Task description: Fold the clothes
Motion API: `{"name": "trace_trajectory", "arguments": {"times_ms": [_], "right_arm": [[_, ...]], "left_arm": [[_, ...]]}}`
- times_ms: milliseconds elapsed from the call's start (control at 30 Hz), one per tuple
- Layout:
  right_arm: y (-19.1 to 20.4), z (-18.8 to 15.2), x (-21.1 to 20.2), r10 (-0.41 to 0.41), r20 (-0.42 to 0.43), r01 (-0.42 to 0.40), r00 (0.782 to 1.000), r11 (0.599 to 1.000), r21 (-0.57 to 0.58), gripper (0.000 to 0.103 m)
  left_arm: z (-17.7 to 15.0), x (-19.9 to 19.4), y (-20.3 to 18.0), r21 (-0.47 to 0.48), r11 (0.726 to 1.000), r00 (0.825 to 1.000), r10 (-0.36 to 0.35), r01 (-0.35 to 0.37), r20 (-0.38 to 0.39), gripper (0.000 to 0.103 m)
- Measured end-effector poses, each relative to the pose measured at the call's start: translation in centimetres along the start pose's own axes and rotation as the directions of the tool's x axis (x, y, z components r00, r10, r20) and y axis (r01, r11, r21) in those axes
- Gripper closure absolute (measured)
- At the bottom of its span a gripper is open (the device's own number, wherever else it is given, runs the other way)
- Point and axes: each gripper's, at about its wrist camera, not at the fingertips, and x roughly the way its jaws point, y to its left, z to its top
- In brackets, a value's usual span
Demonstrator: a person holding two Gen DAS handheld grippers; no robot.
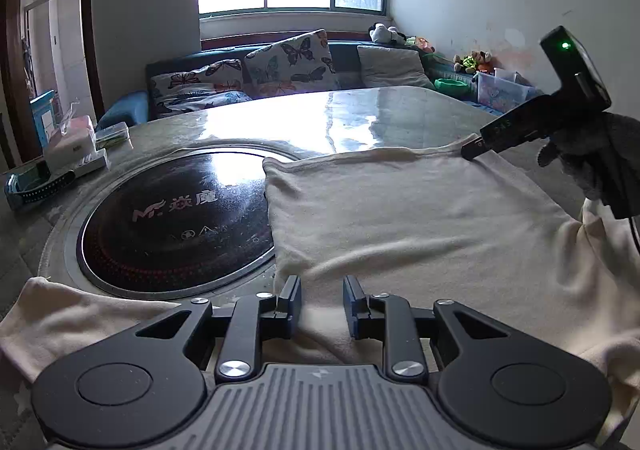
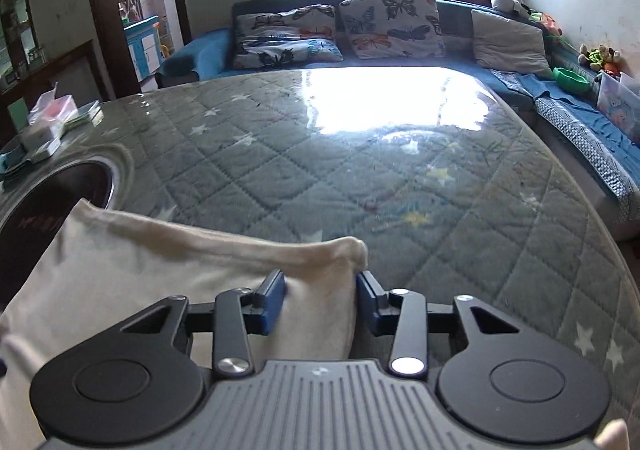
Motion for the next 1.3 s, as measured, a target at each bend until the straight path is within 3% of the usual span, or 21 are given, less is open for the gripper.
{"name": "trace_trajectory", "arguments": {"times_ms": [33, 267, 433, 567, 700, 833, 1133, 1300], "right_arm": [[0.1, 0.3, 0.3, -0.005, 0.002, 0.005, 1.0, 1.0, 0.0, 0.074], [0.9, 2.2, 2.2, -0.042, 0.003, 0.042, 0.999, 0.999, -0.031, 0.071], [2.2, 2.9, 1.1, -0.068, 0.042, 0.072, 0.997, 0.993, -0.098, 0.066], [4.9, 2.4, -0.7, 0.033, 0.038, -0.026, 0.999, 0.984, -0.176, 0.065], [8.7, 1.9, -0.4, 0.136, -0.028, -0.138, 0.99, 0.96, -0.245, 0.065], [11.9, 1.7, 0.7, 0.169, -0.056, -0.178, 0.984, 0.937, -0.301, 0.063], [14.6, 3.8, 4.2, 0.069, -0.028, -0.075, 0.997, 0.958, -0.276, 0.055], [14.1, 4.7, 4.3, 0.068, -0.043, -0.077, 0.997, 0.963, -0.26, 0.055]], "left_arm": [[0.0, 0.1, 0.1, -0.003, 1.0, 1.0, 0.001, -0.001, 0.001, 0.077], [0.2, 0.2, 0.6, -0.035, 0.999, 1.0, 0.009, -0.009, -0.001, 0.076], [0.5, -0.7, -0.2, -0.048, 0.999, 1.0, -0.007, 0.008, 0.01, 0.063], [0.8, -1.5, -1.4, -0.033, 0.999, 0.999, -0.039, 0.04, 0.03, 0.057], [0.4, -1.7, -2.2, -0.025, 0.998, 0.999, -0.05, 0.051, 0.016, 0.056], [0.0, -1.8, -2.1, -0.04, 0.997, 0.998, -0.062, 0.062, 0.009, 0.053], [-1.0, -1.8, -2.1, -0.044, 0.996, 0.997, -0.078, 0.078, 0.013, 0.049], [-0.9, -1.7, -2.1, -0.039, 0.996, 0.997, -0.083, 0.083, 0.01, 0.045]]}}
